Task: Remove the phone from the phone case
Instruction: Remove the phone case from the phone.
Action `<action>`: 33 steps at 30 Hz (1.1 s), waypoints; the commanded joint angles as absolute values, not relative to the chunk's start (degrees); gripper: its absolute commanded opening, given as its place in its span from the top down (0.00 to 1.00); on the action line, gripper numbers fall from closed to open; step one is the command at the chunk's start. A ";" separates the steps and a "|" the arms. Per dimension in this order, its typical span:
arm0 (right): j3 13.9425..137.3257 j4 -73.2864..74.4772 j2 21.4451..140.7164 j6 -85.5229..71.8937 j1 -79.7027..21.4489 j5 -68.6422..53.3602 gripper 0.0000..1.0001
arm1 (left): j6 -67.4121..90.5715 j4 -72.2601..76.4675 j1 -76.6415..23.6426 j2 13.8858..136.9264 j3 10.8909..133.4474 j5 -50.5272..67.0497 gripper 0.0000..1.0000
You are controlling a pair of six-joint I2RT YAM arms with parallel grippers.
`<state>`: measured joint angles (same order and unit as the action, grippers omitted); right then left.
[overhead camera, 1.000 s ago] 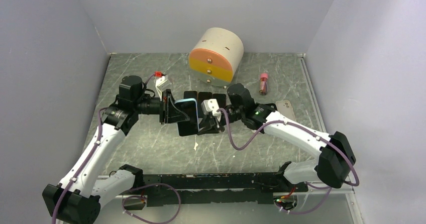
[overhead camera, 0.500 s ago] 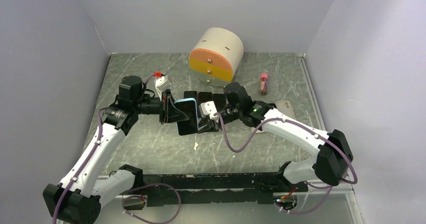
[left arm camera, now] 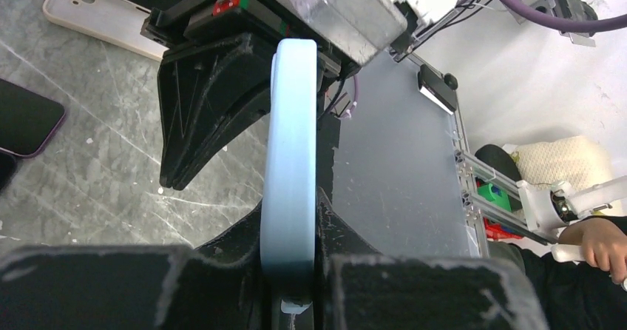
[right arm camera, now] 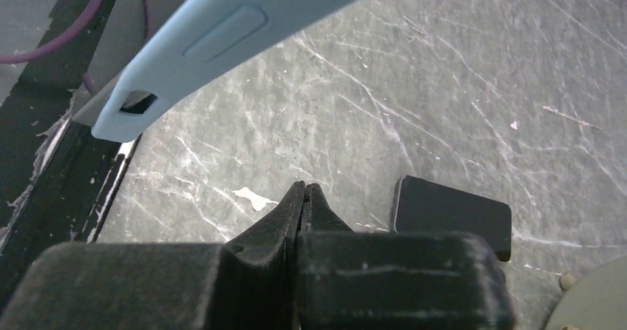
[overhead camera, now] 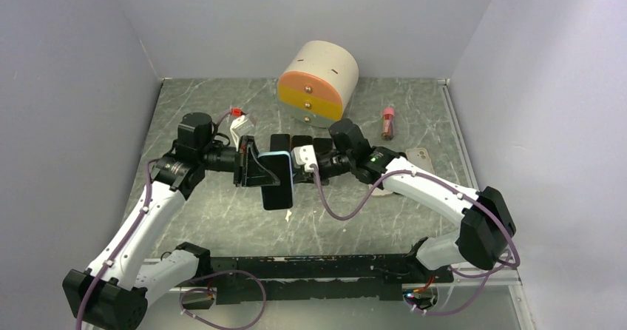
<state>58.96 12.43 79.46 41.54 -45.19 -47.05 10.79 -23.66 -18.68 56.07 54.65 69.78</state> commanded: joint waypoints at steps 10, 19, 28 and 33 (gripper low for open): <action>49.01 -1.14 72.15 26.37 -43.52 -54.60 0.66 | 16.75 -14.69 -18.72 53.00 53.14 66.38 0.97; 48.71 -7.00 71.47 21.72 -43.68 -60.04 0.57 | 19.12 -10.66 -18.72 53.72 52.14 68.90 0.97; 49.57 -7.78 72.98 20.00 -43.80 -62.72 0.51 | 19.42 -10.06 -18.57 54.00 51.92 69.03 0.97; 49.66 -8.73 73.21 18.71 -43.87 -63.48 0.49 | 20.41 -8.72 -18.37 53.81 51.46 69.33 0.97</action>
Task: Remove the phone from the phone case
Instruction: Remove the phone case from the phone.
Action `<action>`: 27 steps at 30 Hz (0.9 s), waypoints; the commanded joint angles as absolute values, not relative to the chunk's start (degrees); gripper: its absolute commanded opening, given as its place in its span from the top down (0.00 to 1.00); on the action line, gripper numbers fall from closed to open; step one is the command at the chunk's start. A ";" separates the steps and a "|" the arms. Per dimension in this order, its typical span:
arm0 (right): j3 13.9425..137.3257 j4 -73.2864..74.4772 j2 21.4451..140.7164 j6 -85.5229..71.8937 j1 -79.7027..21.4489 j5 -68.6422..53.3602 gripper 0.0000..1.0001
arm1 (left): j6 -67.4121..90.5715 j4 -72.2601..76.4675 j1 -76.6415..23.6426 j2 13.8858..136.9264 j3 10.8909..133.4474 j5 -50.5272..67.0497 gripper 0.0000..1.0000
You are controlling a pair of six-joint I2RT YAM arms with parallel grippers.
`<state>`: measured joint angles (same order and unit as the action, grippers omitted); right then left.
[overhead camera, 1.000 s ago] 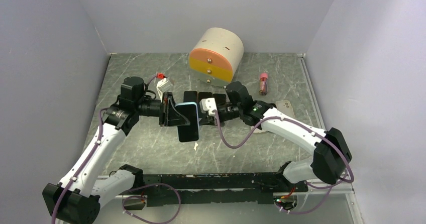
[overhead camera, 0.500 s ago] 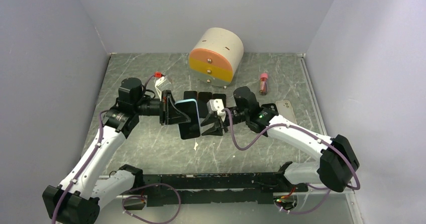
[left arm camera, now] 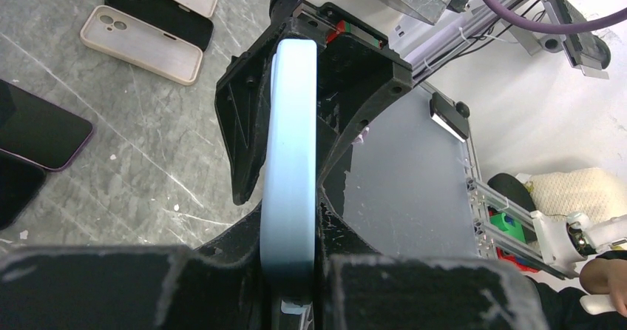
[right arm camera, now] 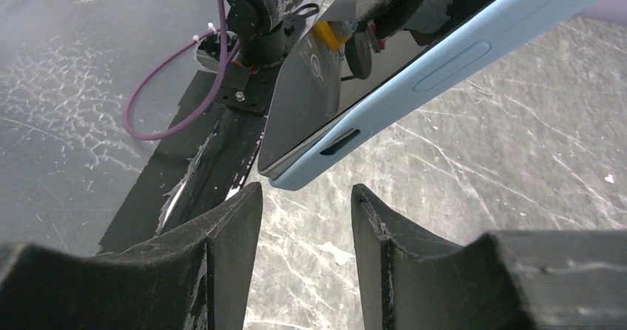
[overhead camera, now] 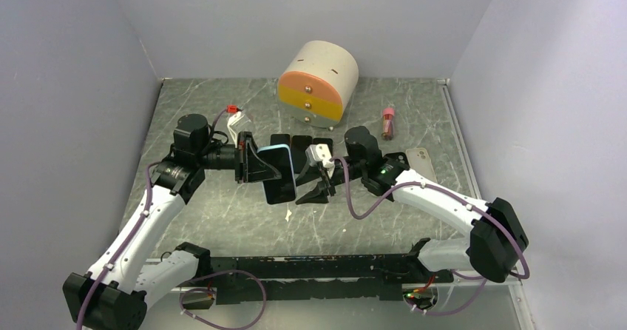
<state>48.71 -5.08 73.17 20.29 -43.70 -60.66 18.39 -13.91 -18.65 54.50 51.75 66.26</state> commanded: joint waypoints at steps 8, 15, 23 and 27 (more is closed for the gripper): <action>48.75 -14.55 73.41 13.96 -43.89 -61.88 0.51 | 22.54 -6.31 -18.27 53.53 50.25 70.44 0.97; 48.54 -14.82 73.91 13.82 -43.88 -60.72 0.61 | 26.78 -0.87 -18.28 53.01 48.59 72.00 0.97; 47.50 -18.00 74.34 12.09 -43.57 -55.74 0.74 | 35.20 9.94 -18.28 52.37 46.13 74.23 0.98; 46.02 -22.39 74.70 8.81 -42.72 -54.07 0.78 | 37.82 13.04 -18.32 52.12 45.13 74.33 0.98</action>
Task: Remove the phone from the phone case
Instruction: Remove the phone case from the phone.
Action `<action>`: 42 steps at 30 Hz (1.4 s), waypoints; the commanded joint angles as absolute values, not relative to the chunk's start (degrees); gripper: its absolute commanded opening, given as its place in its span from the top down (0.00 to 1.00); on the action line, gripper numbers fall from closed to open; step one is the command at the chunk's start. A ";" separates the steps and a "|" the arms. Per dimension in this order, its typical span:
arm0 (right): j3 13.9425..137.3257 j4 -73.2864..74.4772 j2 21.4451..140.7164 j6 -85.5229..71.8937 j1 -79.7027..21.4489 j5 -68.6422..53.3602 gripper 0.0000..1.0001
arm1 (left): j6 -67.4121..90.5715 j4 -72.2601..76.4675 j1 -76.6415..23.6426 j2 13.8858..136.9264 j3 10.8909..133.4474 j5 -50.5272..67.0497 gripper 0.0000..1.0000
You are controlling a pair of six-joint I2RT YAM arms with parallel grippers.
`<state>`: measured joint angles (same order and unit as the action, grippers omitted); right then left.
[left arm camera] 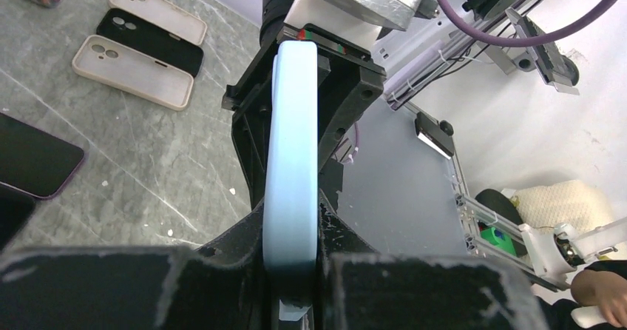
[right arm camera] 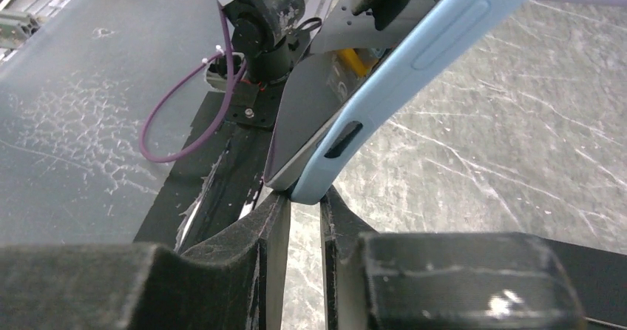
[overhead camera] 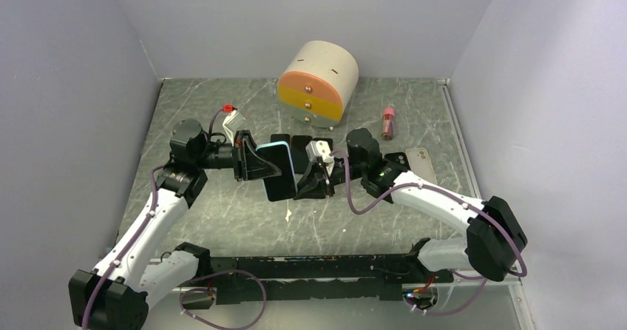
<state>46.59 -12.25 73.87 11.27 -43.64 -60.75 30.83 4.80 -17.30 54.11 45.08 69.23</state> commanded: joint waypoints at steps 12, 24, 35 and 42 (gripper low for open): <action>42.33 -29.07 71.48 2.82 -42.35 -54.86 0.61 | 33.94 4.22 -18.37 51.58 44.19 60.34 0.97; 30.71 -50.59 71.16 -14.61 -42.49 -45.05 0.40 | 47.09 24.58 -18.37 47.13 33.86 36.24 0.98; 24.51 -70.43 76.36 -27.78 -43.28 -38.38 0.35 | 55.90 41.77 -18.40 47.06 26.90 30.79 0.97; 27.06 -75.23 80.29 -30.30 -45.07 -38.70 0.32 | 59.13 46.85 -18.46 48.11 26.20 30.91 0.98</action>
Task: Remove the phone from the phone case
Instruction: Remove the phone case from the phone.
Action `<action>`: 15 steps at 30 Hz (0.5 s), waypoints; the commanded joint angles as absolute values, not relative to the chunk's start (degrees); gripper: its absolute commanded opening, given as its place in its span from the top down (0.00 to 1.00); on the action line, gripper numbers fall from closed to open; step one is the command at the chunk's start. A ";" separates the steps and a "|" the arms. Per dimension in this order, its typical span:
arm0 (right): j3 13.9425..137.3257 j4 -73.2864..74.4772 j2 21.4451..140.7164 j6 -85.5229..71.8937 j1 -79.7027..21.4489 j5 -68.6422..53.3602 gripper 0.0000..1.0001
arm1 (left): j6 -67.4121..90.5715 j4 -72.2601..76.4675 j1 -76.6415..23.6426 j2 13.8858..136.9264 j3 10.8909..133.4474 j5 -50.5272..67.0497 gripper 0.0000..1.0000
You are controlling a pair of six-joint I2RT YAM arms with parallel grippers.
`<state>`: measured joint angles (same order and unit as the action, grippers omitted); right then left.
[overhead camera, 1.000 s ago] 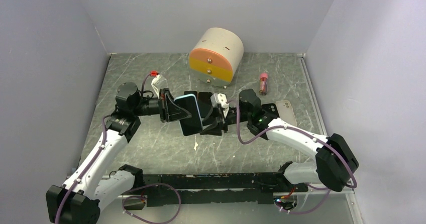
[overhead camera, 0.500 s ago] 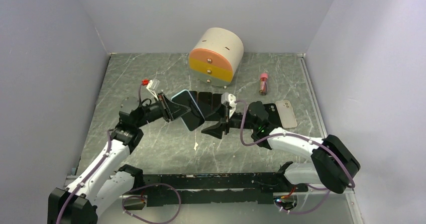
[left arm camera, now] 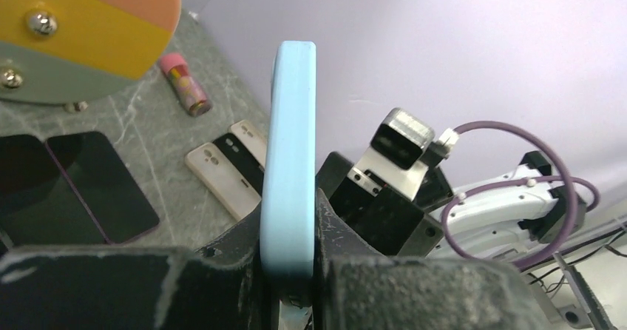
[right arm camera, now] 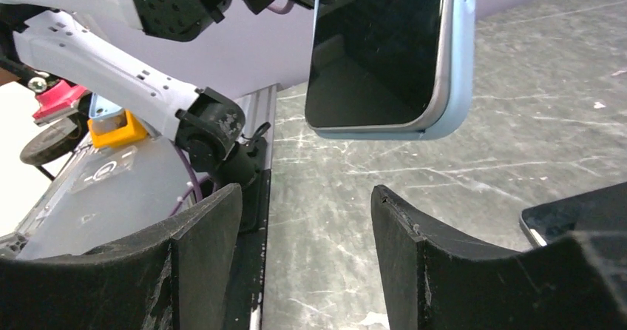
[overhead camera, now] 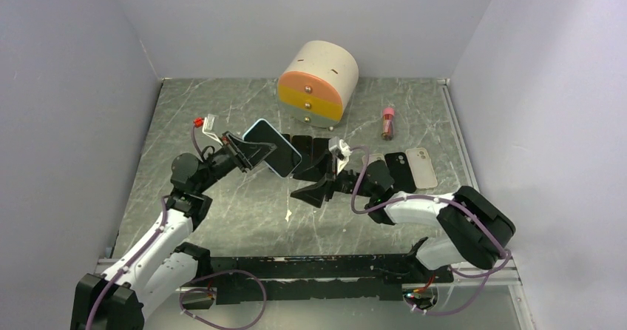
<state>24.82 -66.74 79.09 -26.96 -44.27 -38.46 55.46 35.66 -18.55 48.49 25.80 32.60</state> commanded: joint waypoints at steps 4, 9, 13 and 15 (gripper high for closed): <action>27.79 -78.25 81.83 -31.85 -45.18 -37.92 0.32 | 61.59 50.25 -18.41 49.17 25.06 30.95 0.98; 28.27 -81.21 83.00 -32.97 -45.18 -35.55 0.33 | 64.18 53.15 -18.71 49.79 24.44 31.10 0.97; 29.35 -83.10 84.19 -33.37 -45.18 -35.44 0.35 | 65.68 53.03 -19.19 49.47 24.58 30.76 0.98; 30.29 -83.82 84.89 -33.39 -45.17 -35.74 0.37 | 66.54 52.74 -19.44 49.35 24.42 30.29 0.97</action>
<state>27.14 -77.58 83.74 -32.27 -45.06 -36.29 63.31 45.91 -18.85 50.48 23.64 31.62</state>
